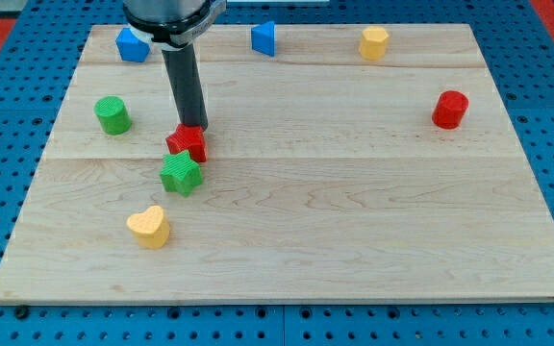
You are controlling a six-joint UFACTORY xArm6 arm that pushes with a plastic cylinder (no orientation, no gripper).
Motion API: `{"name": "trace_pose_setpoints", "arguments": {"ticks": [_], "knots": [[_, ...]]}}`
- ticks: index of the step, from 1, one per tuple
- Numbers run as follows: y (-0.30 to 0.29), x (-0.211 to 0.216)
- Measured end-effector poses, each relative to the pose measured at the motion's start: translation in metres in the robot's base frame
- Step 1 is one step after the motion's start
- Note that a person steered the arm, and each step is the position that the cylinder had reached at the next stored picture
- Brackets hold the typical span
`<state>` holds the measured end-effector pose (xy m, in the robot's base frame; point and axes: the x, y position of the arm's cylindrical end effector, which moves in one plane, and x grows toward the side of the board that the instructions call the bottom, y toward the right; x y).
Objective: Point your arm at the bottom side of the blue triangle
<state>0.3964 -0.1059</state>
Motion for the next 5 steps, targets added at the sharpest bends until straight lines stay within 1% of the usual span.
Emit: {"name": "trace_pose_setpoints", "arguments": {"ticks": [1, 3, 5], "knots": [[0.013, -0.003], [0.097, -0.030], [0.105, -0.034]]}}
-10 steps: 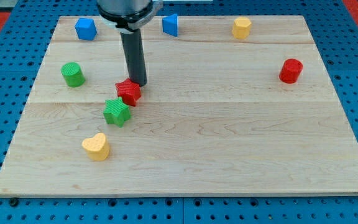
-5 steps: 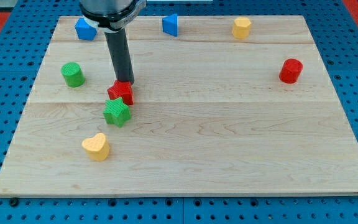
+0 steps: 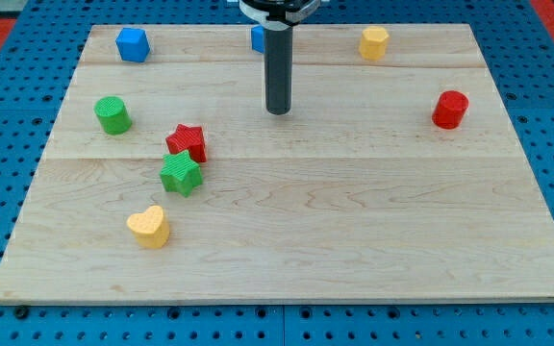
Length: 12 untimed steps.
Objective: Point your arm at the bottom side of the blue triangle
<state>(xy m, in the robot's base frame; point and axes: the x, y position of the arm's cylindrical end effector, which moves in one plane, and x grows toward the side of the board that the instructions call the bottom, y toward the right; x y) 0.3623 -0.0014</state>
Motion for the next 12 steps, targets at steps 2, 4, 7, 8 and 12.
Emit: {"name": "trace_pose_setpoints", "arguments": {"ticks": [2, 4, 7, 8, 12], "knots": [[0.000, 0.000], [0.006, 0.000], [0.018, -0.001], [0.018, -0.001], [0.018, -0.014]]}}
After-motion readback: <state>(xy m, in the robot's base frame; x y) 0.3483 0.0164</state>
